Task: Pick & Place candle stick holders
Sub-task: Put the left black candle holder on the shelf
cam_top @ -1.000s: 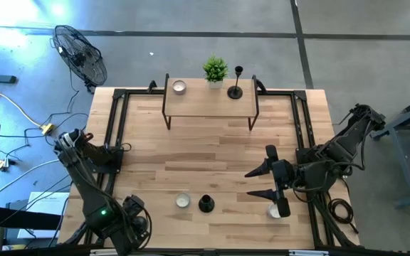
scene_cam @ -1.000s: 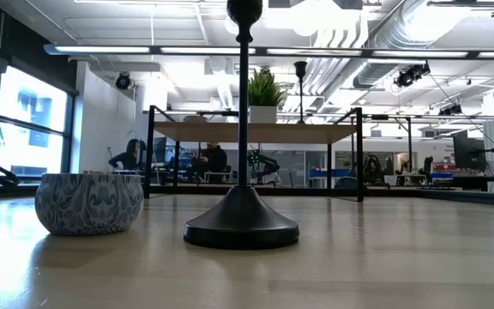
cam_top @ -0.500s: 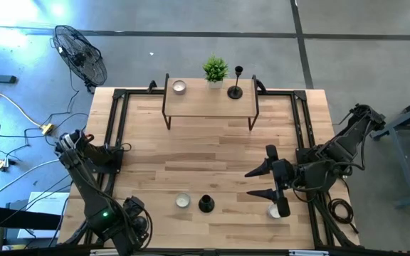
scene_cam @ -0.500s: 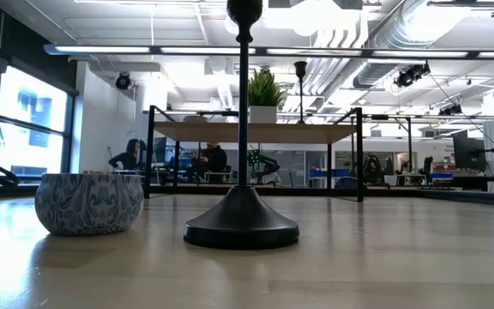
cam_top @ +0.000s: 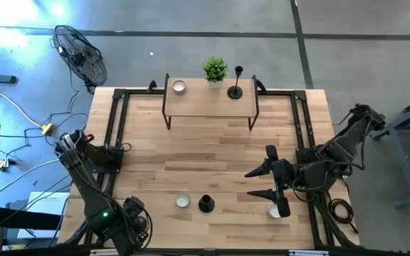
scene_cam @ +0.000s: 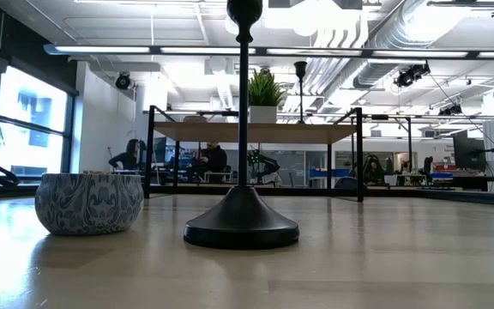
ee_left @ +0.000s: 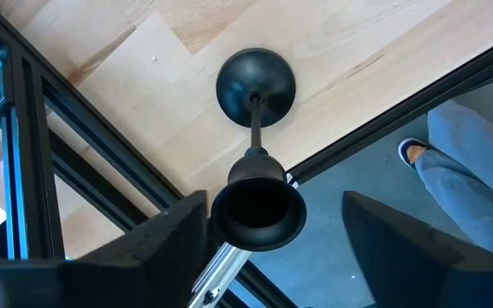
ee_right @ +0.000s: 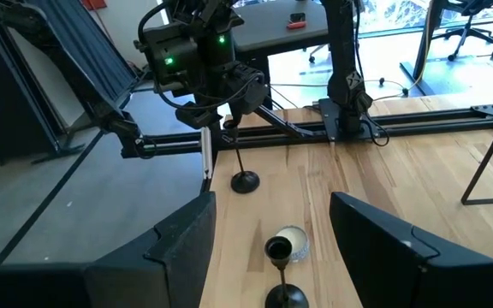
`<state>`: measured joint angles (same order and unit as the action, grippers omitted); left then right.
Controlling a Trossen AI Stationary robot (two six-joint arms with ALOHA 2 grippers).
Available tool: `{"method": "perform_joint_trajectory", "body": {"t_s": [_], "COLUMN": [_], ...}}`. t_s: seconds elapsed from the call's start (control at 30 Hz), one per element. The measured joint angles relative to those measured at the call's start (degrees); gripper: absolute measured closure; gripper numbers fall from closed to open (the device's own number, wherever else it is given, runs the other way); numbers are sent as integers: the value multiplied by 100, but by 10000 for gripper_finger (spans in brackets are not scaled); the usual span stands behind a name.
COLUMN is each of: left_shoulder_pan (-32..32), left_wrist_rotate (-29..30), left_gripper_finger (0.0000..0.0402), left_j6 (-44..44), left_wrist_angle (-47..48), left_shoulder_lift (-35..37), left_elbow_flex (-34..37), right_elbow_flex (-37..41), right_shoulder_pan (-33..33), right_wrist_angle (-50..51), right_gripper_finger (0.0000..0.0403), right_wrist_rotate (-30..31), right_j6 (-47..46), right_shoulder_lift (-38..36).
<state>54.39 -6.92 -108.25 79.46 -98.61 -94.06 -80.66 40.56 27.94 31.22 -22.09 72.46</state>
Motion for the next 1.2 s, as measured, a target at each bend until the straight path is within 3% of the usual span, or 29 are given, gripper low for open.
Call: {"method": "perform_joint_trajectory", "body": {"t_s": [0.3,1.2], "left_shoulder_pan": [0,-50], "left_wrist_rotate": [-20,-122], "left_gripper_finger": [269,271], "left_j6": [311,638], "left_wrist_angle": [-7,-24], "left_shoulder_lift": [9,9], "left_elbow_flex": [0,1], "right_elbow_flex": [0,0], "right_shoulder_pan": [0,0], "right_wrist_angle": [0,0], "right_gripper_finger": [178,178], "right_wrist_rotate": [35,13], "right_j6": [0,60], "right_shoulder_lift": [1,1]}}
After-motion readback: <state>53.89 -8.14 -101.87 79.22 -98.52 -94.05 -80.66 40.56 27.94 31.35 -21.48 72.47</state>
